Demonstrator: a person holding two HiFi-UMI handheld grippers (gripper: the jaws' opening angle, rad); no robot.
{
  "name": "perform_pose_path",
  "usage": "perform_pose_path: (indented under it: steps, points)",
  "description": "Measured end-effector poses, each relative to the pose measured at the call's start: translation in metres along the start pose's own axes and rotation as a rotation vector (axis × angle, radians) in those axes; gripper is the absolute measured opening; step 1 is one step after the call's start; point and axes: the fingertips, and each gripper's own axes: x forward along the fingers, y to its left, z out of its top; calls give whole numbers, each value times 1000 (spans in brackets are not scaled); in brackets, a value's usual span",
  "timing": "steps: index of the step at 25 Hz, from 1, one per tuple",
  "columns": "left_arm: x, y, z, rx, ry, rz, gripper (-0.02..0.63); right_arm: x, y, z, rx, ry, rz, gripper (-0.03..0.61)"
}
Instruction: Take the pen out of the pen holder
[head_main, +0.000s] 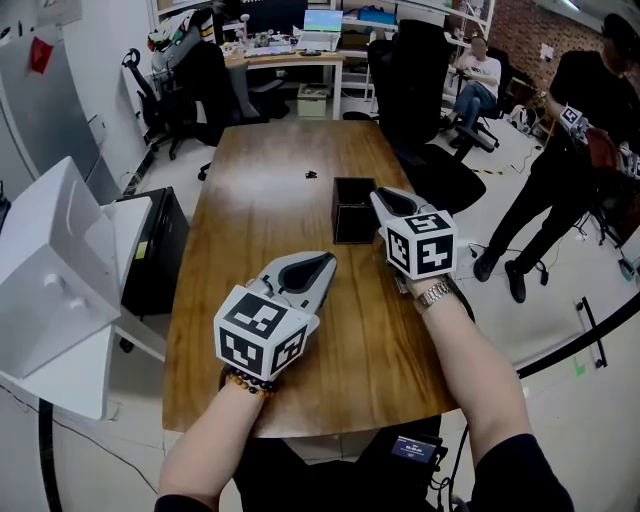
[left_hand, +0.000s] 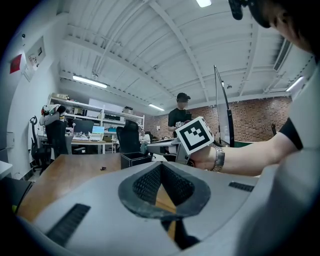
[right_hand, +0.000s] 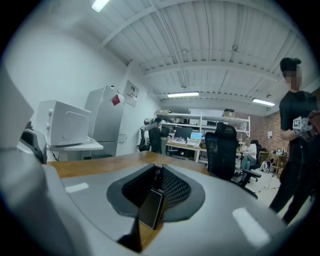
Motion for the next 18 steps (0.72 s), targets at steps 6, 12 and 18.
perform_pose_path:
  steps: [6, 12, 18]
  points:
    - [-17, -11, 13, 25, -18, 10, 3, -37, 8, 36, -17, -108, -12, 46]
    - [-41, -28, 27, 52, -46, 22, 3, -92, 26, 69, -39, -207, 0, 44]
    - [-70, -50, 36, 76, -70, 22, 3, -153, 52, 83, -50, -273, 19, 43]
